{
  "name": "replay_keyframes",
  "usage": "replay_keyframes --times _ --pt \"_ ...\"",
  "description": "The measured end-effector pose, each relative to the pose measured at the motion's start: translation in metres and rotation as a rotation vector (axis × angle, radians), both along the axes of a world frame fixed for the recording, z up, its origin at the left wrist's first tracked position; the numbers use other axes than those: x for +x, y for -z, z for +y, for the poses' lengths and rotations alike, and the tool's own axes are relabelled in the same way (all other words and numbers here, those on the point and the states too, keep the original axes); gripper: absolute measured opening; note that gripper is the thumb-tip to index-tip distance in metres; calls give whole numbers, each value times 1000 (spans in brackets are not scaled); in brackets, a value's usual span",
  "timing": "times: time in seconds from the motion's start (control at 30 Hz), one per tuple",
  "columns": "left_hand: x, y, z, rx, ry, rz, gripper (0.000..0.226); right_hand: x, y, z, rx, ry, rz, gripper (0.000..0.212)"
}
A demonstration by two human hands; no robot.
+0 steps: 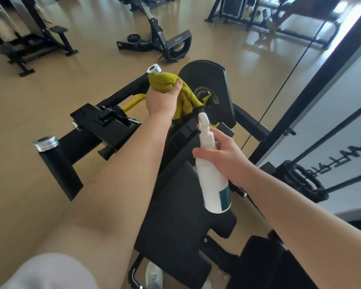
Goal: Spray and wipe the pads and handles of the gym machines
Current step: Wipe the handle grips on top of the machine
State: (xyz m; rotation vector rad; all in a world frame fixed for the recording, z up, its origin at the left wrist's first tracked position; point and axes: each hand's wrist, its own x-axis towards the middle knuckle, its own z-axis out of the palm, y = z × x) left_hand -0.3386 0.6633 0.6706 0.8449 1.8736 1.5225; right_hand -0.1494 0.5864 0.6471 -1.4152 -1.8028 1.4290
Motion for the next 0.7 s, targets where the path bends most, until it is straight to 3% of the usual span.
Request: replay_keyframes --times 0.1,0.2,0.33,0.37,0.5,0.57,0.7 --pt "3 5 0 -132 55 185 59 9 1 -2 6 9 -20 65" --pt "3 12 -21 -207 111 316 47 16 4 -8 -1 35 -14 60" --pt "-1 22 -46 -163 115 273 28 17 8 -21 -18 56 -19 58" --pt "2 21 -52 -174 140 376 28 17 9 -26 -20 63 -19 58" --pt "18 29 -89 -269 397 1105 34 21 16 -47 -33 64 -39 68" --pt "24 40 -113 -306 448 1278 54 23 19 -57 -29 46 -57 71" --pt "20 55 -158 -376 378 1603 64 26 25 -74 -37 35 -72 72"
